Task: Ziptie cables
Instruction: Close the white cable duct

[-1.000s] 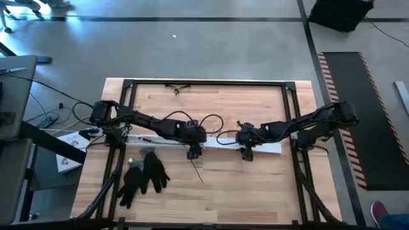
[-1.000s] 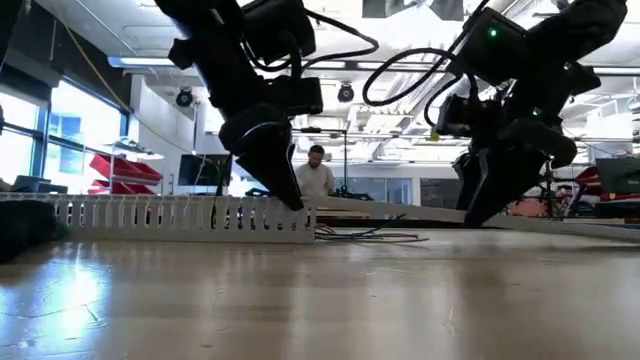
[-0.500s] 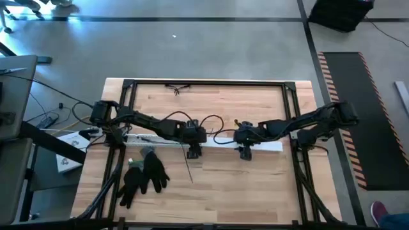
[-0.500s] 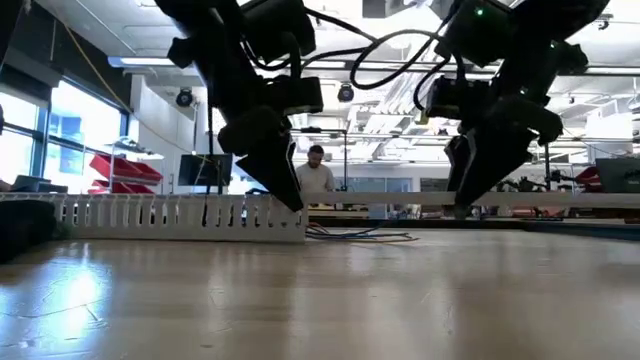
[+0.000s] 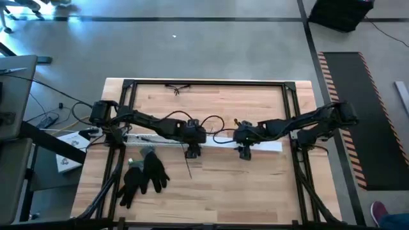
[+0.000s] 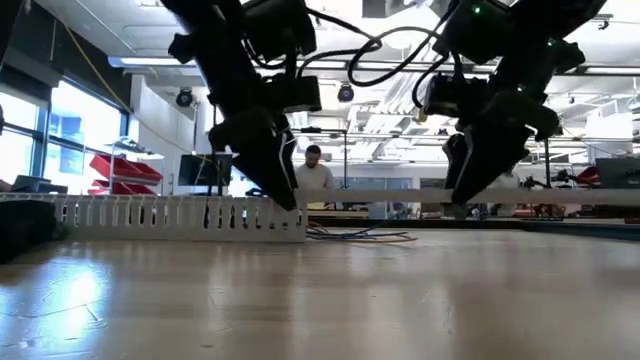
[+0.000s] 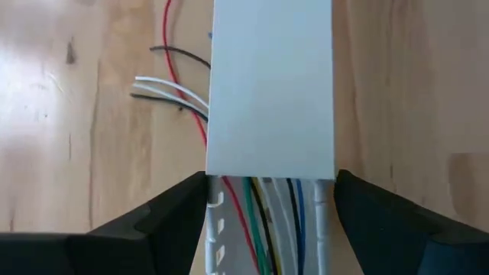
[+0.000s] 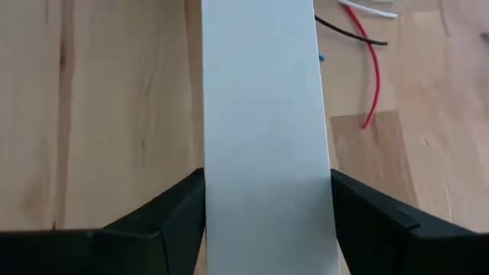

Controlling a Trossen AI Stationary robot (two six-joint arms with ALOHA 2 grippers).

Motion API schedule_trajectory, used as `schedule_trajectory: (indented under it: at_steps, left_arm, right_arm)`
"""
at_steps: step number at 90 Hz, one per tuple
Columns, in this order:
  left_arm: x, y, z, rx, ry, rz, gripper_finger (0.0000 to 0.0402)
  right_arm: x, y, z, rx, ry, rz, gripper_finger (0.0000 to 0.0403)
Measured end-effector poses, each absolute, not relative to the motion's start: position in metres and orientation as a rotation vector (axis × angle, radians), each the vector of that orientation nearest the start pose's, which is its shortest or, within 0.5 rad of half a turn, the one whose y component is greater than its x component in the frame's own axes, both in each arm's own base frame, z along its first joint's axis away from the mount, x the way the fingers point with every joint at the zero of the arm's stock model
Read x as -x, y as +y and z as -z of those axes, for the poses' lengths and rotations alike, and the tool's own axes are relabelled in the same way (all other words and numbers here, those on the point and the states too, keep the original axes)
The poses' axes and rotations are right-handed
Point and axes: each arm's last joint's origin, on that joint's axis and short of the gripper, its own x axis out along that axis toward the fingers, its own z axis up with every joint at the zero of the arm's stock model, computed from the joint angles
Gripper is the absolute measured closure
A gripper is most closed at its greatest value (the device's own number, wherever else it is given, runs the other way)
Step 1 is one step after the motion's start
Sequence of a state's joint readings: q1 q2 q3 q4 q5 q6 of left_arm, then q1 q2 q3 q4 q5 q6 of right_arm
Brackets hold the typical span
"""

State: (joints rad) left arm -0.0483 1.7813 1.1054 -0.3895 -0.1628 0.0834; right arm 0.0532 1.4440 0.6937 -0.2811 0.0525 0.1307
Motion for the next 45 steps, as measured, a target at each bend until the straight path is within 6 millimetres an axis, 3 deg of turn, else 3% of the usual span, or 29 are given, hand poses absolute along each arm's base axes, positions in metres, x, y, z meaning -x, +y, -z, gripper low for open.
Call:
schedule_trajectory:
  at_steps: [45]
  left_arm:
    - [-0.3443, -0.0142, -0.1728, -0.153, 1.159, -0.064, 0.0139]
  right_arm:
    - [-0.2574, 0.0121, -0.1555, -0.041, 1.040, 0.052, 0.0178]
